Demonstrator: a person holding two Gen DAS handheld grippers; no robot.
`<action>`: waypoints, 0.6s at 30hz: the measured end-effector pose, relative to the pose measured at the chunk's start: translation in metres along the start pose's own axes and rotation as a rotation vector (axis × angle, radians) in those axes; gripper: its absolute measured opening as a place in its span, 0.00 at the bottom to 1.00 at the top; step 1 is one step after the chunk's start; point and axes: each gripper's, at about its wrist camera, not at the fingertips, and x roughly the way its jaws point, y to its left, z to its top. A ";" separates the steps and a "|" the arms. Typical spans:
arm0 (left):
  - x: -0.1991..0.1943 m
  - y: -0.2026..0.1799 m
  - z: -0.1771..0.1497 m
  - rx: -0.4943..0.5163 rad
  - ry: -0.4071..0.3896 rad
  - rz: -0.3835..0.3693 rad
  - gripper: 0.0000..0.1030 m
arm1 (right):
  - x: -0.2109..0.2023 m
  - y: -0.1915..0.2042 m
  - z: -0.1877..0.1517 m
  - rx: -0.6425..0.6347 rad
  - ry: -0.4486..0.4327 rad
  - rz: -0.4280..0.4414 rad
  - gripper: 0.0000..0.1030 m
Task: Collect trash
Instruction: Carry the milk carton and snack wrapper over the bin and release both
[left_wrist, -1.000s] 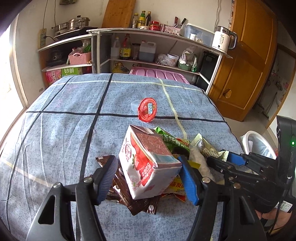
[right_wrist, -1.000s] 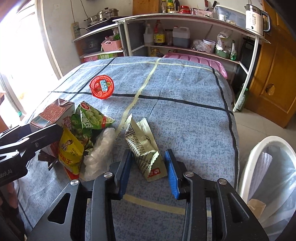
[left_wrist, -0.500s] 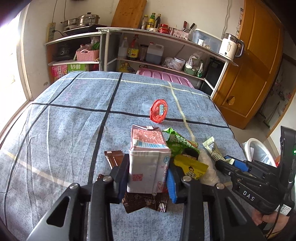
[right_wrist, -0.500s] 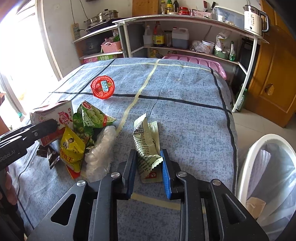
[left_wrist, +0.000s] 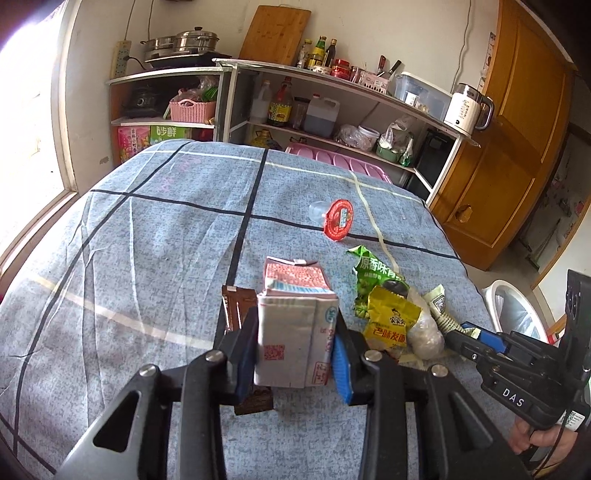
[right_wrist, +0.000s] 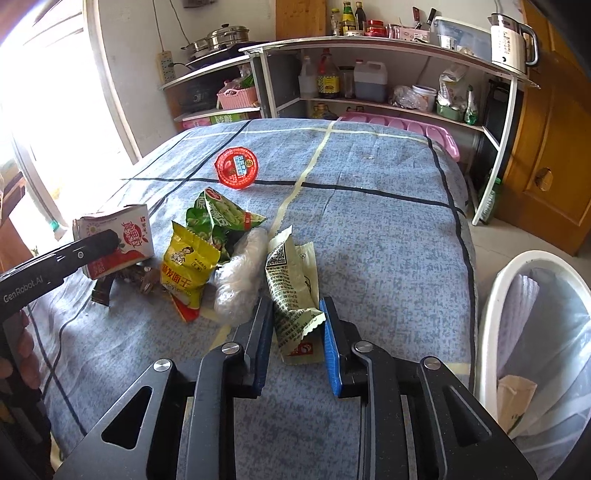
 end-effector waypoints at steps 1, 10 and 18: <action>-0.002 -0.001 0.000 0.004 -0.004 -0.002 0.36 | -0.004 0.000 -0.001 0.005 -0.008 0.000 0.25; -0.020 -0.012 -0.005 0.029 -0.031 -0.023 0.36 | -0.028 -0.003 -0.007 0.037 -0.055 -0.002 0.25; -0.035 -0.035 -0.006 0.076 -0.067 -0.073 0.35 | -0.051 -0.011 -0.013 0.066 -0.104 -0.011 0.25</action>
